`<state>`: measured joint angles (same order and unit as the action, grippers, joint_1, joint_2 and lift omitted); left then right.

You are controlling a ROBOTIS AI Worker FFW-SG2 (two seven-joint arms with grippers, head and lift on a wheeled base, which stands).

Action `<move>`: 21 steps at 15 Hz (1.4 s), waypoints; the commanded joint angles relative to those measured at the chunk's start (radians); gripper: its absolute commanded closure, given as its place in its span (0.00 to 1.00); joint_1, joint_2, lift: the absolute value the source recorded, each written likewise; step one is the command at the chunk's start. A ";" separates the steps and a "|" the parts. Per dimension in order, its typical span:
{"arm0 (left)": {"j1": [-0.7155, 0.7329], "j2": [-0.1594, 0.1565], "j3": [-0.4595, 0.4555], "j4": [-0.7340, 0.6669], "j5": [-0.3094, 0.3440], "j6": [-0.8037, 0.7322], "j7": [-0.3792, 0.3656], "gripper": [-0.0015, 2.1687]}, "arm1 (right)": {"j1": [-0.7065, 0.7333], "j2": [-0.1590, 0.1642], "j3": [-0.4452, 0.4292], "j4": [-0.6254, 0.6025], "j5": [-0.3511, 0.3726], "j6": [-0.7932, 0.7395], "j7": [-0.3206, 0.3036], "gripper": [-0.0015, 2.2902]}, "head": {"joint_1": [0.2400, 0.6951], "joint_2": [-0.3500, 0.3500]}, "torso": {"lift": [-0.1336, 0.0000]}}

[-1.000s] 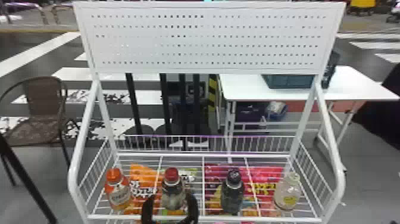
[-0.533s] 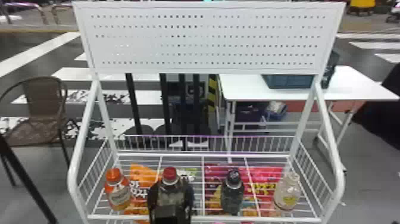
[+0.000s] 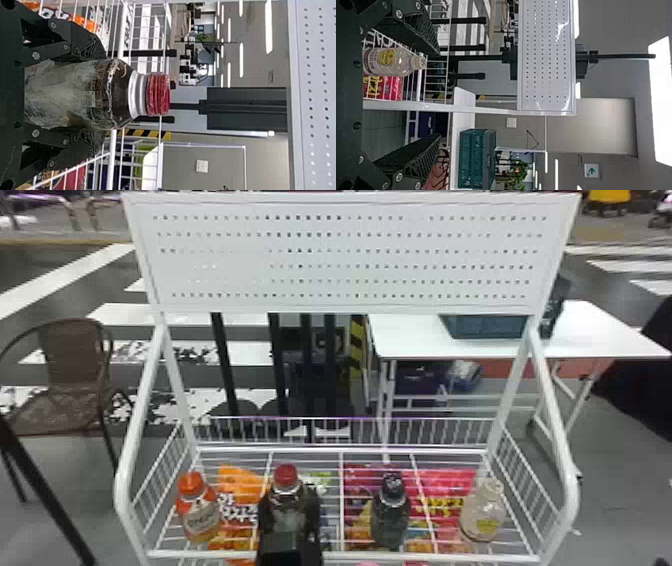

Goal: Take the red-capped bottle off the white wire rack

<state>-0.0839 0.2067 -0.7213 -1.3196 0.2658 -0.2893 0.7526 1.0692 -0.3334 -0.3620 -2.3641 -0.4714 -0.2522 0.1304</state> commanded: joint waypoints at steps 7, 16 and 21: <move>0.336 0.166 0.177 -0.760 -0.151 0.513 0.030 0.80 | -0.029 -0.009 0.025 0.032 -0.003 0.000 0.000 0.08 | 0.57 0.50 | 1.00; 0.668 0.189 0.588 -1.092 -0.145 0.510 -0.165 0.83 | -0.026 -0.021 0.028 0.028 -0.004 0.000 0.000 0.08 | 0.57 0.50 | 1.00; 0.733 0.171 0.663 -1.121 -0.145 0.491 -0.276 0.83 | -0.025 -0.018 0.028 0.028 -0.004 0.000 0.000 0.08 | 0.57 0.50 | 1.00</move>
<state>0.6357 0.3843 -0.0726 -2.4404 0.1212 0.2137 0.4877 1.0446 -0.3529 -0.3344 -2.3359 -0.4755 -0.2533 0.1303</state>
